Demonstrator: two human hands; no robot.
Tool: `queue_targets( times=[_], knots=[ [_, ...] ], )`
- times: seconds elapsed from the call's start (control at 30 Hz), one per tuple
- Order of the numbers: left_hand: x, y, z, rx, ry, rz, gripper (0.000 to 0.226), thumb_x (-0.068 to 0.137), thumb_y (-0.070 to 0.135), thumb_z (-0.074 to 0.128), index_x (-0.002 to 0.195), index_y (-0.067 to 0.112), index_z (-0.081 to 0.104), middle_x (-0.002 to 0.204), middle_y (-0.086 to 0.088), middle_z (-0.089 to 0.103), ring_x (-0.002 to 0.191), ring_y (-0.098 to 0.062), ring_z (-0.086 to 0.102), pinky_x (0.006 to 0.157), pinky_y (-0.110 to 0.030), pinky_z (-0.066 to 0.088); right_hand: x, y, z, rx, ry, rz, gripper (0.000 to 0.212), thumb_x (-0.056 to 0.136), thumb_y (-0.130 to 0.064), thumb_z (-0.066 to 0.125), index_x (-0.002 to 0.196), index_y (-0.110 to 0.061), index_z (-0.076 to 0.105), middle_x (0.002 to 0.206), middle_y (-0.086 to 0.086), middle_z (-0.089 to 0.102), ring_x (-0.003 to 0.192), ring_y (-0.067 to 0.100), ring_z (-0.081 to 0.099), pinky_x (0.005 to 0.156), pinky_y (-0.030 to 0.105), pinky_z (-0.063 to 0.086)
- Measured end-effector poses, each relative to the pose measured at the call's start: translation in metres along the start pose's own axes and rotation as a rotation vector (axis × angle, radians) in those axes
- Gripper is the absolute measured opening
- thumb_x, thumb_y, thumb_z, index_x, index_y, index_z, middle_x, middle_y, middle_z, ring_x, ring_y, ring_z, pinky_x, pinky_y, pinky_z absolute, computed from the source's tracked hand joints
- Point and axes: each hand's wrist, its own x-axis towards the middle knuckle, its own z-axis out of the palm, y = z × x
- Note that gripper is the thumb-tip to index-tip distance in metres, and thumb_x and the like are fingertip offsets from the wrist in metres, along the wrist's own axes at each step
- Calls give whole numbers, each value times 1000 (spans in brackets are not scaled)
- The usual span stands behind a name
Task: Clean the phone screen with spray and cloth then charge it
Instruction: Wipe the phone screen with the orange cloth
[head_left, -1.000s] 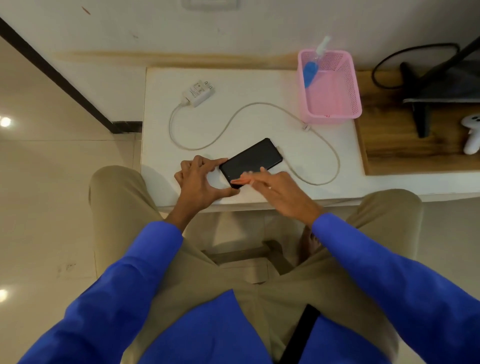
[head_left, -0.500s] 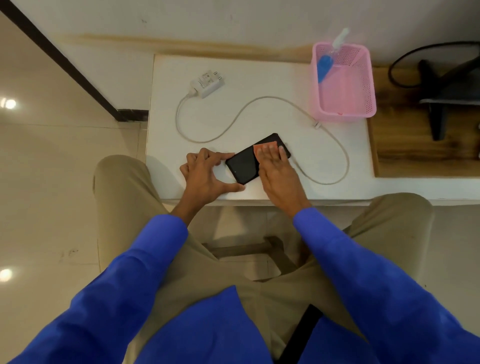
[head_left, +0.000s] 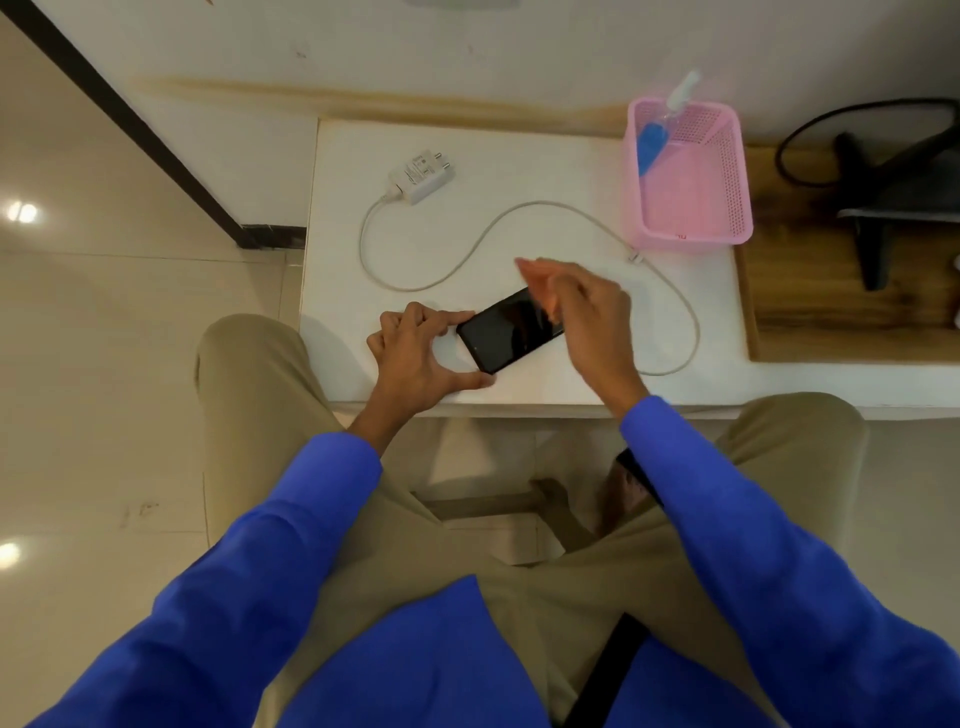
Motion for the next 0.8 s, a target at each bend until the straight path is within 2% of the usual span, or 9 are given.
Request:
queue_targets(
  times=[0.1, 0.17, 0.23, 0.3, 0.4, 0.53, 0.6, 0.7, 0.8],
  knots=[
    [0, 1, 0, 7, -2, 0, 88, 56, 79, 85, 135, 50, 61, 113, 15, 46, 115, -14, 35, 92, -33, 23, 21, 18, -12, -253, 88, -70, 38, 109, -19, 42, 139, -18, 65, 131, 1, 71, 108, 6, 68, 114, 35, 46],
    [1, 2, 1, 1, -2, -5, 87, 56, 78, 85, 135, 50, 61, 113, 15, 45, 116, -14, 35, 93, -33, 22, 25, 37, -8, -464, 16, -93, 41, 110, -15, 39, 147, -14, 55, 142, 13, 63, 123, 24, 63, 120, 43, 38],
    [1, 2, 1, -10, 4, -9, 87, 56, 76, 86, 134, 49, 61, 112, 15, 45, 115, -13, 34, 92, -33, 22, 21, 55, 7, -701, -106, -116, 44, 110, -13, 37, 153, -8, 45, 155, 17, 49, 144, 35, 44, 122, 47, 31],
    [1, 4, 1, -21, 6, -9, 88, 55, 75, 87, 134, 49, 61, 111, 14, 45, 114, -12, 33, 91, -33, 22, 15, 64, 22, -858, -143, -174, 48, 110, -11, 35, 157, -3, 34, 162, 19, 37, 154, 36, 27, 128, 45, 18],
    [0, 5, 2, -26, 19, -2, 89, 51, 76, 86, 132, 48, 63, 110, 14, 46, 112, -12, 33, 89, -33, 22, 6, 60, 45, -930, -186, -285, 52, 106, -13, 38, 157, -2, 34, 160, 21, 39, 154, 38, 26, 129, 44, 12],
    [0, 6, 3, -39, 32, 3, 92, 49, 84, 68, 132, 44, 64, 110, 13, 46, 109, -14, 35, 88, -33, 21, -21, 57, 70, -904, -255, -380, 54, 106, -16, 40, 157, 0, 33, 162, 22, 37, 155, 36, 24, 129, 40, 2],
    [-1, 5, 3, -20, 33, 14, 90, 53, 84, 65, 133, 44, 63, 111, 13, 44, 109, -13, 34, 88, -33, 21, -30, 55, 66, -834, -269, -393, 51, 107, -16, 41, 156, 0, 38, 161, 21, 38, 155, 33, 25, 129, 39, 5],
    [-3, 5, 2, 7, 36, 34, 89, 56, 84, 67, 136, 45, 61, 112, 14, 43, 109, -11, 32, 88, -33, 21, -37, 60, 44, -797, -393, -488, 49, 108, -13, 44, 156, -5, 38, 163, 16, 37, 155, 28, 26, 130, 42, 15],
    [-5, 6, 3, 28, 39, 36, 88, 58, 85, 66, 137, 46, 61, 113, 14, 44, 111, -13, 35, 88, -33, 22, -39, 66, 20, -782, -502, -570, 49, 109, -13, 44, 158, -11, 37, 163, 10, 36, 156, 23, 26, 129, 42, 17]
  ],
)
